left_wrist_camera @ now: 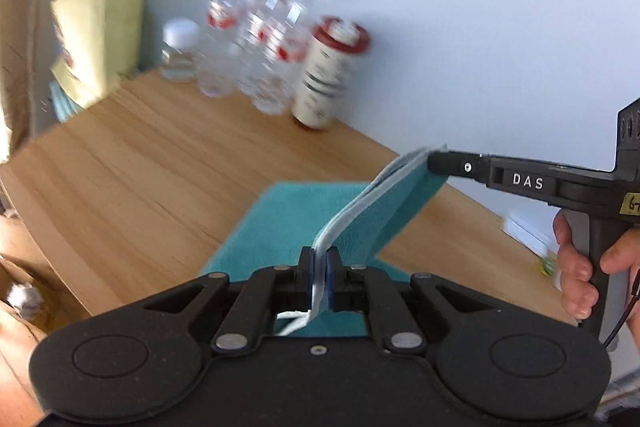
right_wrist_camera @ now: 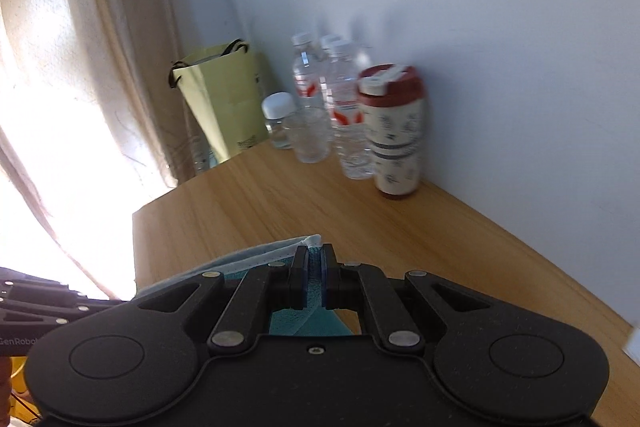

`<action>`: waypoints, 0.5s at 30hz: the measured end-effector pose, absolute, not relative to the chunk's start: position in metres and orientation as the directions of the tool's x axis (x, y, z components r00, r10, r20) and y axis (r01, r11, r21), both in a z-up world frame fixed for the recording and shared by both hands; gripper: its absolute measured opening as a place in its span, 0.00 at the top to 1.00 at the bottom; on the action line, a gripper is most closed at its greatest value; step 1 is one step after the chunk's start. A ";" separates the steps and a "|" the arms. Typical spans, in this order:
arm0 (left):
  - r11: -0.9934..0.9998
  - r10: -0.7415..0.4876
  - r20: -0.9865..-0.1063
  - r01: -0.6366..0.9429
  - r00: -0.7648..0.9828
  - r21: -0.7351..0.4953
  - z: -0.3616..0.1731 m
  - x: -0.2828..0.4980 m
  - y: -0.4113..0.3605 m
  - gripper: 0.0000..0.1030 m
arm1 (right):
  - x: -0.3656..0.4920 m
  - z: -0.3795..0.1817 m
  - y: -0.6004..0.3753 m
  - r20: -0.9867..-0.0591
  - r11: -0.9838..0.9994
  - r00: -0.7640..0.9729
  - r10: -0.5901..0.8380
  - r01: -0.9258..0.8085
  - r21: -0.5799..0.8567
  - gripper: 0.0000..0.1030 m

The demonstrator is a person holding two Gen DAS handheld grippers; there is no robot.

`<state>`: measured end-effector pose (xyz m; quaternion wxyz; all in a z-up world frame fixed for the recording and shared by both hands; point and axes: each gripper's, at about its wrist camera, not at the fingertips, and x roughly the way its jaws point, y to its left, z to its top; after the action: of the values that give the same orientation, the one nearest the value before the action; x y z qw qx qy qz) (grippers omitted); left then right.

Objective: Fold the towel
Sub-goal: 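Lift the gripped towel end with both tools and fold it over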

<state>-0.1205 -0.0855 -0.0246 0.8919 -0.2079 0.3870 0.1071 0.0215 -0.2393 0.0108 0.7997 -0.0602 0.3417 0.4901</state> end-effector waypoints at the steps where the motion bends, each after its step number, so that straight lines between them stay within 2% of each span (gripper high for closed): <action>1: 0.891 0.029 -0.737 -0.351 0.675 -0.287 -0.027 -0.121 -0.093 0.95 | 0.021 0.011 -0.250 -0.606 0.520 0.293 0.740 -0.820 0.239 0.95; 4: 0.888 -0.011 -0.755 -0.341 0.656 -0.310 -0.036 -0.121 -0.122 0.95 | 0.019 0.009 -0.279 -0.616 0.534 0.305 0.726 -0.815 0.226 0.95; 15: 0.832 0.020 -0.777 -0.441 0.630 -0.336 -0.024 -0.119 -0.222 0.95 | 0.046 -0.014 -0.399 -0.659 0.498 0.239 0.713 -0.834 0.237 0.95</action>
<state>-0.1192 -0.2222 -0.0236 0.8652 -0.2573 0.4091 0.1333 0.0464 -0.3989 -0.0142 0.7827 -0.0820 0.3690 0.4944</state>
